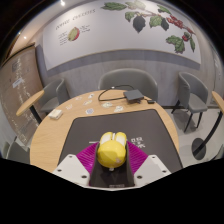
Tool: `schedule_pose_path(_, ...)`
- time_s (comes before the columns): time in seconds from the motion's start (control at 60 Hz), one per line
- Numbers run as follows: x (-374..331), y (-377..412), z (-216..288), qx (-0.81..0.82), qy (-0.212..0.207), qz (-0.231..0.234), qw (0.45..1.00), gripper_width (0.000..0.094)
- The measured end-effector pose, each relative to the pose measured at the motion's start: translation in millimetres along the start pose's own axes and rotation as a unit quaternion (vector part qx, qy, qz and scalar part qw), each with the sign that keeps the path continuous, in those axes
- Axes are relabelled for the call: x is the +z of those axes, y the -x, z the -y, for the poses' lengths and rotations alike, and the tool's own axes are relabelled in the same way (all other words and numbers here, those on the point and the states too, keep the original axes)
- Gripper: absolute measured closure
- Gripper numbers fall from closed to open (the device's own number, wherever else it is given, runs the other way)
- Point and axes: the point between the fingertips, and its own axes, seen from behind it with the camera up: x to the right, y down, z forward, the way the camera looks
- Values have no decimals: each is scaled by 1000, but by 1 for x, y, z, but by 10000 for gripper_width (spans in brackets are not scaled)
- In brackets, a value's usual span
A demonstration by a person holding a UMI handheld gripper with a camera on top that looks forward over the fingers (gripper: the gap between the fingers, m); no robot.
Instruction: Arrange mouse
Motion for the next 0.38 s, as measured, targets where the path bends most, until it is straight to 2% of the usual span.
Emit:
schedule_pose_path(0.1, -4, -1, -1, -21, 7, 4, 1000, 384)
schedule_pose_path(0.183, -20, -11, 1, -56, -9, -17, 998, 132)
schedule_pose_path(0.217, -31, -12, 5, -63, -24, -18, 998, 62)
schedule_pose_path(0.383, -98, 18, -2, -50, -77, 63, 994, 72)
